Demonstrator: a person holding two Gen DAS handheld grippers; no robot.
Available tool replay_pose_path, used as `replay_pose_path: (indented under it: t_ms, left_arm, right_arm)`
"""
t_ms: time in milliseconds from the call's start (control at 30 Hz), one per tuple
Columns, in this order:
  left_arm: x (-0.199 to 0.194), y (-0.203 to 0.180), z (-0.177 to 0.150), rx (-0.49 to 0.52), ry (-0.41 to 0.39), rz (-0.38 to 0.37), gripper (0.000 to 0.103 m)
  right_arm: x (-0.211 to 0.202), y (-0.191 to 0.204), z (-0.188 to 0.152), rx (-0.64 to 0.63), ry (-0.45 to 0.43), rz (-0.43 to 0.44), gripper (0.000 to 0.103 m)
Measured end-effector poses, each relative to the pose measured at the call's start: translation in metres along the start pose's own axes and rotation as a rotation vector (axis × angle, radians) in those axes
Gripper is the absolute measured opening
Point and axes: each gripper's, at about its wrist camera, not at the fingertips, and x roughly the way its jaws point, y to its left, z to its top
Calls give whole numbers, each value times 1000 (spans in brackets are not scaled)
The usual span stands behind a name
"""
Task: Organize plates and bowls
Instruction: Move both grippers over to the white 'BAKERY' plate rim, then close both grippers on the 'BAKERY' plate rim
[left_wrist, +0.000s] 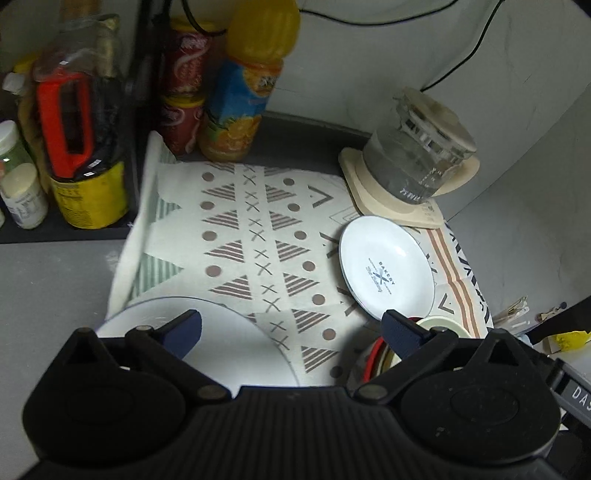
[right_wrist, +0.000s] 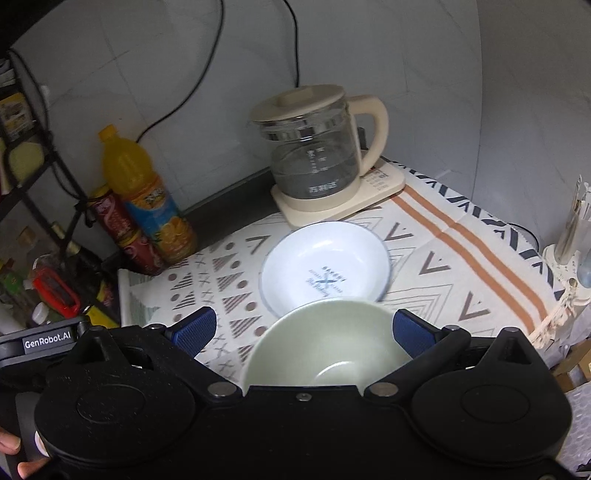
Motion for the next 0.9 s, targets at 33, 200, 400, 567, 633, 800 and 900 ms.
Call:
replay_pose_path:
  t_ms: [33, 200, 400, 567, 633, 800, 900]
  left_arm:
    - [4, -4, 1, -7, 10, 4, 102]
    - [23, -24, 8, -22, 31, 5, 102]
    - [46, -45, 14, -35, 38, 11, 102]
    - [67, -56, 18, -68, 41, 16, 102]
    - [75, -60, 21, -78, 47, 13, 102]
    - [91, -64, 23, -115, 23, 7, 100]
    - [100, -65, 24, -146, 23, 9, 100]
  right_arm:
    - [2, -4, 3, 2, 3, 7, 103]
    - [13, -28, 18, 3, 28, 25, 103]
    - [29, -52, 33, -13, 64, 75, 103]
    - [48, -72, 49, -33, 94, 101, 102]
    - [58, -81, 55, -34, 117, 110, 101]
    - [83, -97, 68, -65, 151, 134, 97]
    - [100, -104, 74, -75, 186, 162, 94]
